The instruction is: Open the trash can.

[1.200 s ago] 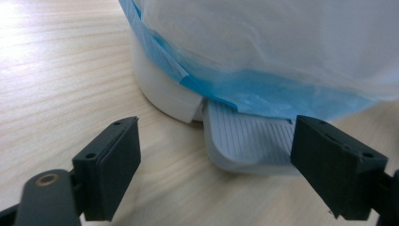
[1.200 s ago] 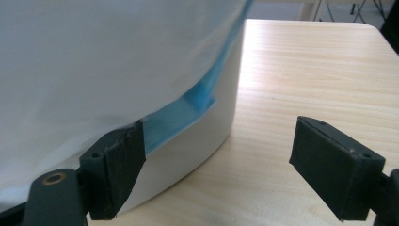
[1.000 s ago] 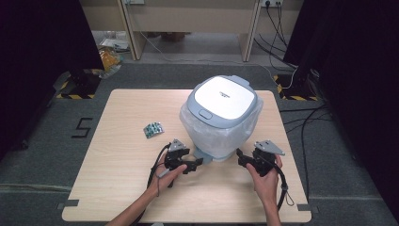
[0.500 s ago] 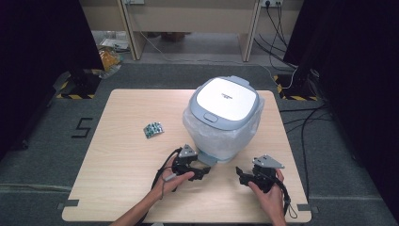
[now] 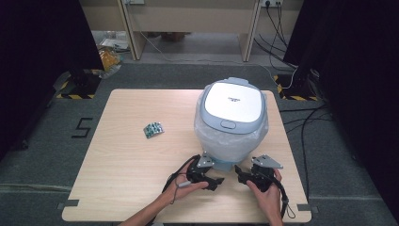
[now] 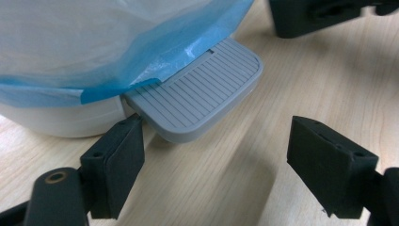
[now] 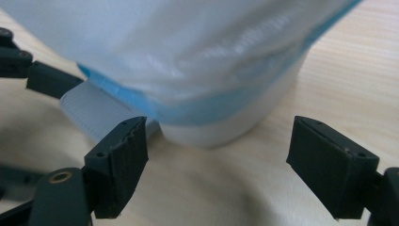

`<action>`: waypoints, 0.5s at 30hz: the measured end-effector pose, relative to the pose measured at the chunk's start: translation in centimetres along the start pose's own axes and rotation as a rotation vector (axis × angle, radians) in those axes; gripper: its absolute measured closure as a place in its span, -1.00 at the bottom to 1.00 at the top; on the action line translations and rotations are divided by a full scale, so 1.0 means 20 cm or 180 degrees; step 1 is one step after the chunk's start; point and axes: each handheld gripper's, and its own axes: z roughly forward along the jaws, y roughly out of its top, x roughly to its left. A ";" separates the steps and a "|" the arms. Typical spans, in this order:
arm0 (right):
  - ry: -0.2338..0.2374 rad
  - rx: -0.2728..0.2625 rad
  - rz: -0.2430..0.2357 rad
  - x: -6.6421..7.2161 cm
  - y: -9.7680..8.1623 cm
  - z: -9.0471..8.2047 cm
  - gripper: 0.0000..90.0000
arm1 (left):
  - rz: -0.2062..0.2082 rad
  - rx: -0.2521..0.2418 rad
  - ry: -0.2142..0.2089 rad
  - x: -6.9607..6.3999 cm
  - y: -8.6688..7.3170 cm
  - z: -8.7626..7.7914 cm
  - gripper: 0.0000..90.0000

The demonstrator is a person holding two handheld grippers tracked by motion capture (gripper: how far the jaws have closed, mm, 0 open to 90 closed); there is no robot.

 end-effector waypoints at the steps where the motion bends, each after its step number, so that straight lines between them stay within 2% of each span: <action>1: -0.0013 0.0003 -0.0006 0.00 0.00 0.01 -0.52 | 0.0006 -0.0004 0.0014 0.00 0.00 0.00 -0.57; 2: -0.0063 0.0019 -0.0046 -0.01 0.01 0.02 -0.51 | 0.0018 0.0003 0.0015 0.00 0.00 0.01 -0.57; 3: -0.0123 0.0028 -0.0066 -0.01 0.01 0.04 -0.61 | 0.0005 -0.0001 0.0009 0.00 0.00 0.01 -0.58; 4: -0.0130 0.0082 -0.0041 -0.02 0.02 0.06 -0.69 | 0.0001 0.0002 0.0001 0.00 0.00 0.00 -0.58; 7: -0.0134 0.0184 0.0117 -0.03 0.04 0.07 -0.76 | -0.0010 0.0006 -0.0038 0.00 0.01 0.01 -0.55; 9: -0.0285 0.0160 0.0104 -0.04 0.05 0.08 -0.73 | 0.0002 0.0004 -0.0072 -0.01 0.01 0.02 -0.54; 12: -0.0448 0.0106 0.0071 -0.06 0.06 0.09 -0.64 | 0.0055 0.0007 -0.0045 -0.02 0.02 0.02 -0.56; 13: -0.0469 0.0093 0.0095 -0.07 0.06 0.09 -0.62 | 0.0072 0.0018 -0.0021 -0.02 0.01 0.02 -0.56; 15: -0.0413 0.0053 0.0150 -0.07 0.06 0.08 -0.52 | 0.0083 0.0029 0.0035 -0.01 0.00 0.01 -0.58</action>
